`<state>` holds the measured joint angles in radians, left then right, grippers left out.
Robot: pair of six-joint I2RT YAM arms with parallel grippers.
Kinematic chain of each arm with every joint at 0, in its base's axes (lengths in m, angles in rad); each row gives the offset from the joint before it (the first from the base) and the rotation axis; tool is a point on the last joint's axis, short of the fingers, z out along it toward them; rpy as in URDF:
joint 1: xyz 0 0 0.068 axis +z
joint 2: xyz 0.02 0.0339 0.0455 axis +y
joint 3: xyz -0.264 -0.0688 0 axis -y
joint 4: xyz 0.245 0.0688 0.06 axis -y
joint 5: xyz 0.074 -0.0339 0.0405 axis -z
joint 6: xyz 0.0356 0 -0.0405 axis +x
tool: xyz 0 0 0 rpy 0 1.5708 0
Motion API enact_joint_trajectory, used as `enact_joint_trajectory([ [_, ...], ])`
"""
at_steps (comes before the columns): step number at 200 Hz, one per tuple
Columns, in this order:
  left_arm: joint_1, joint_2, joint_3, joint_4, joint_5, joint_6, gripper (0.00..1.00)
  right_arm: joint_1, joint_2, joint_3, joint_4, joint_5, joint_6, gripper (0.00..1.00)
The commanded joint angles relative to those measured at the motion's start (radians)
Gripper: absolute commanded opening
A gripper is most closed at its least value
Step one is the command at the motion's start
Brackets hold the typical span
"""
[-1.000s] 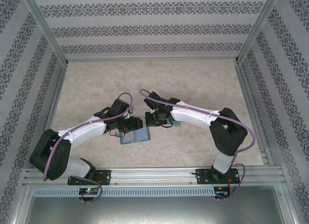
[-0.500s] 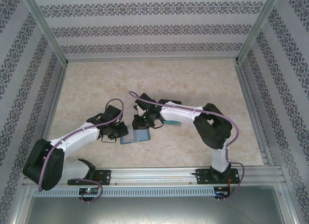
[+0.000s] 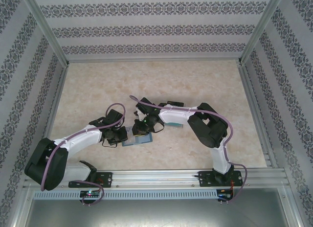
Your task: Take the credit cards out of the card holder
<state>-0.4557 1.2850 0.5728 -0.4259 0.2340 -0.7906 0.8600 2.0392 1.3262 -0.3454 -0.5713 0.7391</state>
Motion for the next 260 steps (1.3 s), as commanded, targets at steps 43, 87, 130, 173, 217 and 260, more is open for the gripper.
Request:
enact_joint_trajectory([
  [43,0.011,0.030,-0.018,0.009,0.010,-0.015,0.07,0.002,0.034,-0.007,0.018,-0.028,0.024,0.18],
  [87,0.012,0.027,-0.018,0.007,0.012,-0.015,0.06,0.002,0.035,-0.007,-0.006,0.006,0.023,0.18],
  [130,0.012,0.029,-0.018,0.007,0.013,-0.015,0.06,-0.008,0.015,-0.030,-0.027,0.055,0.035,0.19],
  [173,0.012,0.036,-0.015,0.008,0.018,-0.012,0.06,-0.007,0.031,-0.015,-0.007,0.014,0.027,0.19],
  [217,0.012,0.039,-0.013,0.010,0.025,-0.010,0.06,0.005,0.066,0.030,0.001,-0.043,0.011,0.18],
  [260,0.012,0.040,-0.007,0.003,0.016,-0.011,0.05,-0.005,0.054,0.011,0.003,-0.036,0.017,0.00],
])
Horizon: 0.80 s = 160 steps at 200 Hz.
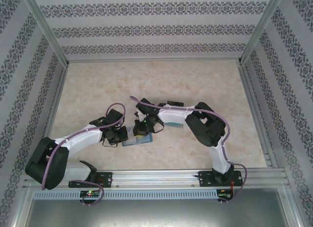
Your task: Take the credit cards out of the card holder
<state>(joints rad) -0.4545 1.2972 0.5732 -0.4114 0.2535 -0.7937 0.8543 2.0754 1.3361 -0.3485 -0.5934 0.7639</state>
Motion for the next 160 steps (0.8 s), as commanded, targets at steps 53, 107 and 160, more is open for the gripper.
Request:
enact_joint_trajectory([
  [53,0.010,0.041,0.003,-0.067,-0.058,-0.011,0.00,-0.045,-0.054,-0.097,0.029,0.027,0.007,0.00],
  [107,0.011,0.048,0.006,-0.072,-0.060,-0.007,0.00,-0.081,-0.098,-0.148,0.027,0.031,-0.014,0.00],
  [160,0.011,0.046,0.009,-0.066,-0.051,-0.002,0.00,-0.146,-0.204,-0.215,0.006,0.023,-0.088,0.00],
])
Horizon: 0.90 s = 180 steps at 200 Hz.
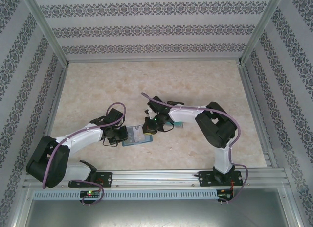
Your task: Take the credit cards out of the card holder
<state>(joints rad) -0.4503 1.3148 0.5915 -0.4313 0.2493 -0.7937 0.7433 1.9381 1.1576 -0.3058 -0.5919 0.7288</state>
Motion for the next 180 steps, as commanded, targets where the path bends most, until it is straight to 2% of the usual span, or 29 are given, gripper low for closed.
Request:
enact_joint_trajectory([
  [1,0.007,0.029,-0.010,-0.046,-0.048,-0.001,0.00,-0.037,-0.068,-0.038,-0.037,0.021,-0.054,0.00],
  [42,0.007,0.025,0.001,-0.051,-0.048,0.004,0.00,-0.074,-0.169,-0.050,-0.101,0.015,-0.125,0.00],
  [81,0.006,0.020,0.023,-0.055,-0.037,0.015,0.00,-0.079,-0.263,0.060,-0.280,0.072,-0.263,0.00],
  [113,0.006,-0.002,0.063,-0.069,-0.032,0.033,0.00,-0.076,-0.333,0.174,-0.479,0.294,-0.451,0.00],
  [143,0.006,-0.031,0.096,-0.075,-0.046,0.048,0.03,-0.070,-0.399,0.187,-0.551,0.523,-0.687,0.00],
  [168,0.006,-0.046,0.101,-0.059,-0.056,0.049,0.18,-0.055,-0.428,0.171,-0.593,0.677,-0.907,0.00],
  [180,0.007,-0.049,0.103,-0.051,-0.051,0.050,0.34,-0.051,-0.425,0.177,-0.624,0.737,-0.988,0.00],
])
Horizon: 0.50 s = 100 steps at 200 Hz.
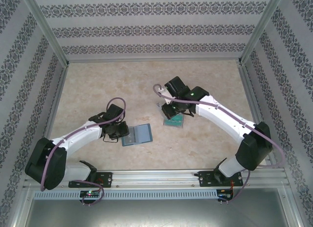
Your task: Take the credit cards out of the card holder
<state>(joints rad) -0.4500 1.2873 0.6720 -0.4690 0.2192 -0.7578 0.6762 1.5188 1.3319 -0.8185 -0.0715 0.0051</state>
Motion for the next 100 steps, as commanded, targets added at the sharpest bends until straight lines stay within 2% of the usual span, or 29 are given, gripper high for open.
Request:
enact_joint_trajectory([
  [1,0.007,-0.022,0.022,-0.013,-0.020,0.014,0.36,0.018,-0.005,0.004,-0.115,0.221,-0.270,0.00],
  [16,0.006,-0.024,0.024,-0.006,-0.025,0.017,0.53,0.025,0.012,0.025,-0.151,0.283,-0.349,0.00],
  [35,0.006,-0.023,0.027,-0.001,-0.030,0.020,0.67,0.036,0.026,0.023,-0.137,0.349,-0.423,0.00],
  [100,0.007,-0.020,0.037,-0.003,-0.032,0.033,0.69,0.069,0.146,0.045,-0.089,0.480,-0.516,0.00],
])
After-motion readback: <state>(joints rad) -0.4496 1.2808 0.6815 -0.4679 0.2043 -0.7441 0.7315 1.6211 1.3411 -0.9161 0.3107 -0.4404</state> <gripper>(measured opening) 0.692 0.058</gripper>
